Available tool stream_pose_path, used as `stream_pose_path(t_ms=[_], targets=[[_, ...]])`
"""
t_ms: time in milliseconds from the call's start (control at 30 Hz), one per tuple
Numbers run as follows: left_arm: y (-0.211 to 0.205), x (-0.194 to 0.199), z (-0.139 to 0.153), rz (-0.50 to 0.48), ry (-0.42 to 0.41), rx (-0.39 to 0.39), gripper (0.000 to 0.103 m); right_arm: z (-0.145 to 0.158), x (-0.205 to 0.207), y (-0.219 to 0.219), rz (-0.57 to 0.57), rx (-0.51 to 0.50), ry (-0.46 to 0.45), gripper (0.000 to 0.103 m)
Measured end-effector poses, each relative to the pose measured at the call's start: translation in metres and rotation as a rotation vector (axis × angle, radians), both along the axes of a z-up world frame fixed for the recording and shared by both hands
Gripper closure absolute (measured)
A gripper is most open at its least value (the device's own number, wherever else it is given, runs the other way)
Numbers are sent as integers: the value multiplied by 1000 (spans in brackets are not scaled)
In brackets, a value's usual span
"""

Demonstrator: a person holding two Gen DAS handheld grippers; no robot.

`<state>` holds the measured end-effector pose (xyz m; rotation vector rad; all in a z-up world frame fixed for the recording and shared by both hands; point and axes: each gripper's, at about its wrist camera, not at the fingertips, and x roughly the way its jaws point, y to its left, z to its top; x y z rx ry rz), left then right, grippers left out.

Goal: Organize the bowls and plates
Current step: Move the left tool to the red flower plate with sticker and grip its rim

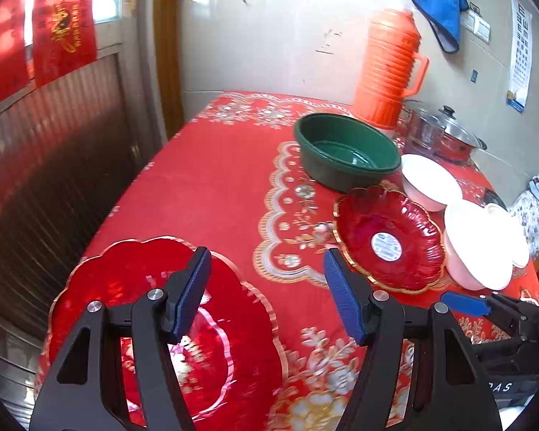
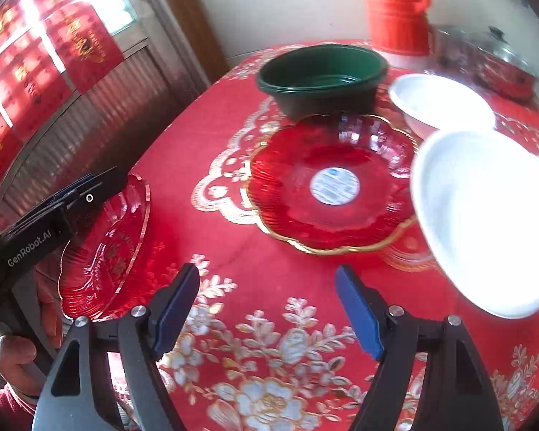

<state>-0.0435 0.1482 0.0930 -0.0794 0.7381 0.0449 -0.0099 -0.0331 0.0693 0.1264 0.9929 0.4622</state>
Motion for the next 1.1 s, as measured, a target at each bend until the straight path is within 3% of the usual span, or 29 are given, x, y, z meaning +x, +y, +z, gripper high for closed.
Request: stream_pose_path(t_ms=[600, 1100], targets=[[-43, 70, -26, -16, 164, -50, 38, -17, 29, -47, -123, 98, 62, 25], [-49, 108, -53, 29, 246, -38, 37, -23, 50, -55, -272, 139, 9, 25]])
